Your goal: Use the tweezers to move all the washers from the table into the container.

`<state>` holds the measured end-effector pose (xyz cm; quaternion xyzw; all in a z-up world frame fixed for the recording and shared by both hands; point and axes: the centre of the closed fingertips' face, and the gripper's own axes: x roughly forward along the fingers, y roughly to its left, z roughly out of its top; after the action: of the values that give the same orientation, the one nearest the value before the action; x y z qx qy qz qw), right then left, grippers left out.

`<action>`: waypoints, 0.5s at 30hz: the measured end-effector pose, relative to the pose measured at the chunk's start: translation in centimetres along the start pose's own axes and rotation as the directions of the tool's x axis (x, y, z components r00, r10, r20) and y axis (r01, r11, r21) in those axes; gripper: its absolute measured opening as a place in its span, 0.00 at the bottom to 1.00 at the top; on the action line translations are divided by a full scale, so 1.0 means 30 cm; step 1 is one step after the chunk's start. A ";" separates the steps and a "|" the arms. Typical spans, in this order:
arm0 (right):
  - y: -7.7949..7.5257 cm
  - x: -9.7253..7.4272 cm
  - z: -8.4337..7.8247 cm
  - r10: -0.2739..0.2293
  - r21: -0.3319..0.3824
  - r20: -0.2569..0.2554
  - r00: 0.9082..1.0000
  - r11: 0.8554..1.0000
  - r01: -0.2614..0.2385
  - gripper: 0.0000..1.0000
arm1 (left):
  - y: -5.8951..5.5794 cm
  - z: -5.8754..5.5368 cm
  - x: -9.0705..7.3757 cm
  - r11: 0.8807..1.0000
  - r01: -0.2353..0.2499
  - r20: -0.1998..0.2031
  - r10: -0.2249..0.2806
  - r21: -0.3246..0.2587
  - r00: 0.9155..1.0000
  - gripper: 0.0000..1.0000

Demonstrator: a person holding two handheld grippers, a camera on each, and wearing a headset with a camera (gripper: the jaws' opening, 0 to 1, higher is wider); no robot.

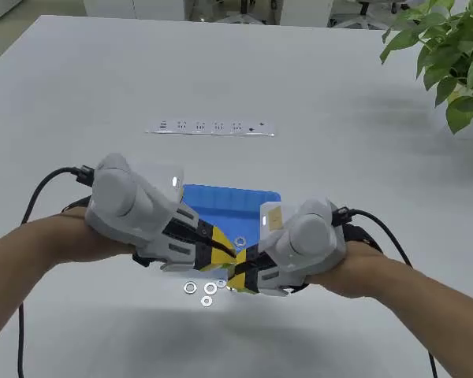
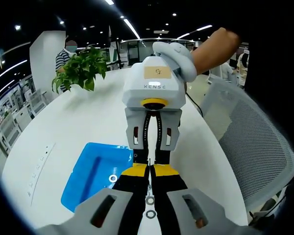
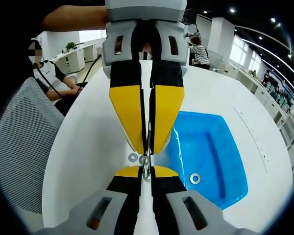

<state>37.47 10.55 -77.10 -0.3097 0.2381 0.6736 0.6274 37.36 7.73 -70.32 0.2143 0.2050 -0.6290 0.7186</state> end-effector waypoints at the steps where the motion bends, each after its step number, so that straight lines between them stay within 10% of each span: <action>1: -0.001 0.000 0.000 -0.001 -0.001 0.001 1.000 1.000 0.001 0.08 | 0.001 0.000 0.000 1.000 -0.001 0.000 0.001 -0.001 1.000 0.06; 15: -0.004 -0.017 0.020 -0.004 0.009 0.029 1.000 1.000 0.004 0.08 | 0.009 0.013 -0.005 1.000 -0.015 0.014 0.015 -0.027 1.000 0.12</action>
<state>37.52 10.64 -76.31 -0.2975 0.2312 0.6757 0.6337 37.62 7.67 -69.90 0.2015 0.2066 -0.6223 0.7276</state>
